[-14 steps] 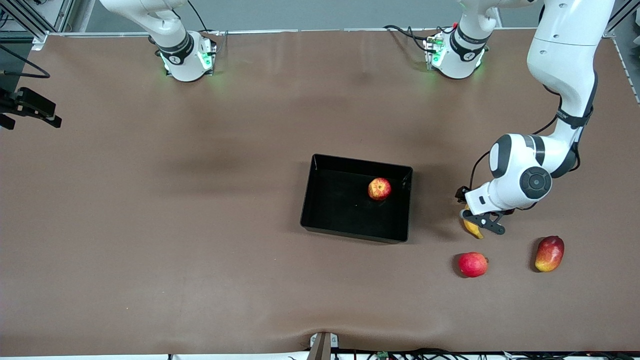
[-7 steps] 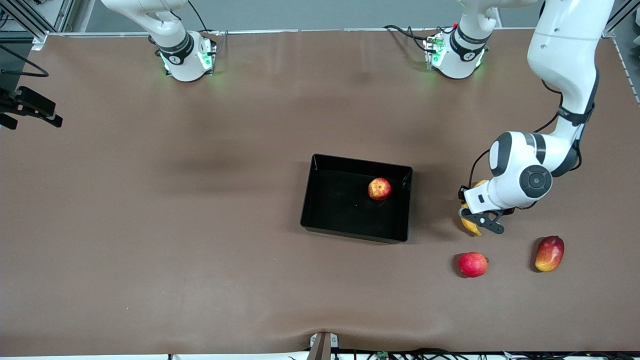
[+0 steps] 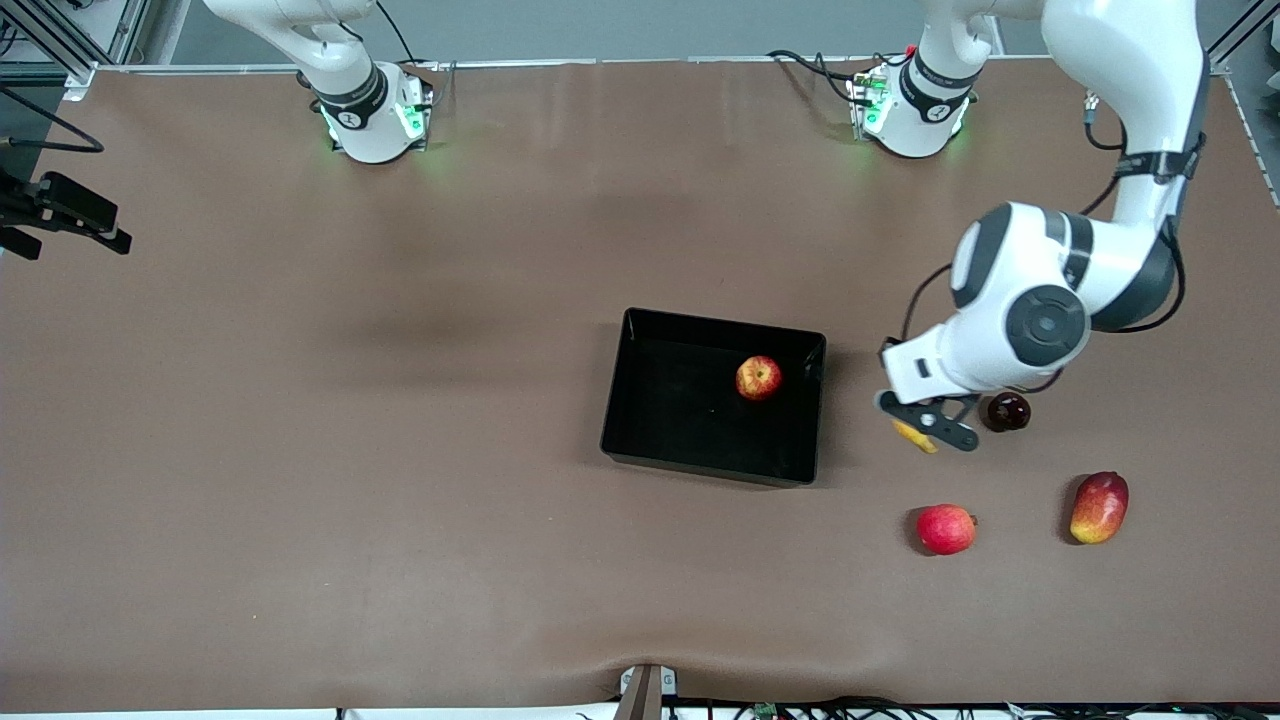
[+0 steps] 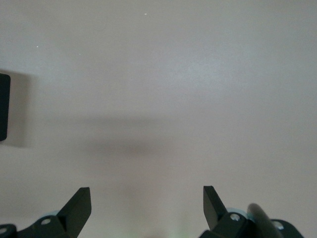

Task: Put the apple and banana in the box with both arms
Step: 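Lift the banana and carry it over the box with the left gripper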

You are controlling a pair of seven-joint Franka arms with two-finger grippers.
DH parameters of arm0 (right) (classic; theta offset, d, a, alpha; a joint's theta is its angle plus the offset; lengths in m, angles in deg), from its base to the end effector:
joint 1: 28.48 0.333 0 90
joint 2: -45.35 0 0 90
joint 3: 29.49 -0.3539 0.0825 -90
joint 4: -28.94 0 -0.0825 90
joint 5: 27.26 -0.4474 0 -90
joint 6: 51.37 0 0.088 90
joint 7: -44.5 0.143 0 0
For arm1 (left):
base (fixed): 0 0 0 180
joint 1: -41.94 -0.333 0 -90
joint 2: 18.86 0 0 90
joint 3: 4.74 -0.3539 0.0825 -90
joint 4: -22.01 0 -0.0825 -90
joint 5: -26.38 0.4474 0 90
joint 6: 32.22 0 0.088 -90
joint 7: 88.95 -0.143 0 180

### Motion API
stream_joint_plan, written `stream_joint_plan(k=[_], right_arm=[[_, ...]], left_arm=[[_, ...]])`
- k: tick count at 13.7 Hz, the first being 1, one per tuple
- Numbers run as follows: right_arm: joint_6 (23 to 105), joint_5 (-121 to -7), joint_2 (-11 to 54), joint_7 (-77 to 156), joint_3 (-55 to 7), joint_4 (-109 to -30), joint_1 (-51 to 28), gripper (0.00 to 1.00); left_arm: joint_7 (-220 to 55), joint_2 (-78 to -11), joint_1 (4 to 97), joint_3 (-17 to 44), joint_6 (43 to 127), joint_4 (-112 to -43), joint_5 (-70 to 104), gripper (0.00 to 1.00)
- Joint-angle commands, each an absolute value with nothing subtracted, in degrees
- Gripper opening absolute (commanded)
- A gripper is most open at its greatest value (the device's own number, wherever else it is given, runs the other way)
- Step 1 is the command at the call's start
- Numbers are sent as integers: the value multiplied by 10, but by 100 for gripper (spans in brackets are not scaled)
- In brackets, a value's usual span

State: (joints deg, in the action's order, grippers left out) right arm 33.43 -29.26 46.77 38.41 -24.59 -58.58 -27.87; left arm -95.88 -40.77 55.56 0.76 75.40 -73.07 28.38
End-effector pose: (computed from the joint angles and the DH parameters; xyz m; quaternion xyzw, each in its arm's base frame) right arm 0.5979 -0.0403 0.6567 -0.9996 -0.0171 0.0097 0.0194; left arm 0.6722 -0.2233 0.3466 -0.9700 0.2291 0.0805 0.0066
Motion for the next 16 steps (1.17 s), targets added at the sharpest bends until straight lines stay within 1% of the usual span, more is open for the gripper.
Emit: stream_joint_plan(k=[1,2,5,7,11,16], right_arm=[[334,-303,481,382,-256,-594,-295,100],[335,-303,481,382,-256,-594,-296,100],[334,-304,481,382,-255,-594,-296,100],[333,-304,481,382,-255,-594,-296,100],[322,-304,481,382,-255,-594,-302,100],[327,-273,482,379,-257,-594,-299,100]], left_arm=[[-862,-471,600,6,725,-635,284,0],[-814,-488,620,6,725,-618,284,0],[-690,-552,676,6,731,-535,284,0],[-666,-582,701,6,743,-503,284,0],[-629,-618,743,7,847,-503,283,0],[-613,-653,768,7,898,-503,283,0]])
